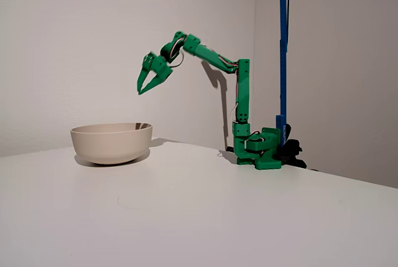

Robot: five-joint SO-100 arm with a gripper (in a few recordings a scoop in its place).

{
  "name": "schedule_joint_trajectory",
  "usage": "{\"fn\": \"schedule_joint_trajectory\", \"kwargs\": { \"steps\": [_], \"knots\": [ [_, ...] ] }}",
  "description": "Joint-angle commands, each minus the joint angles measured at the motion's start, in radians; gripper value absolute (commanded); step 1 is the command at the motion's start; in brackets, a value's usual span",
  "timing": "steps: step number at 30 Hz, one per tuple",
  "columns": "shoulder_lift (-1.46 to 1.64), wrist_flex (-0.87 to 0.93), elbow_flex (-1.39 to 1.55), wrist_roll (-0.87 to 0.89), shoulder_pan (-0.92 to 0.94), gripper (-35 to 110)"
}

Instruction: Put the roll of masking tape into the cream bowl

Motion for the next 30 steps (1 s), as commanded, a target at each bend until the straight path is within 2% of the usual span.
{"fn": "schedule_joint_trajectory", "kwargs": {
  "steps": [1,8,11,16,30],
  "knots": [
    [0.262,0.109,-0.051,0.003,-0.095,-8],
    [0.497,0.31,-0.038,-0.008,-0.371,-8],
    [0.604,0.354,0.057,-0.017,-0.509,-8],
    [0.802,0.296,0.37,-0.041,-0.647,-8],
    [1.12,0.061,1.023,-0.092,-0.695,-8]
  ]
}}
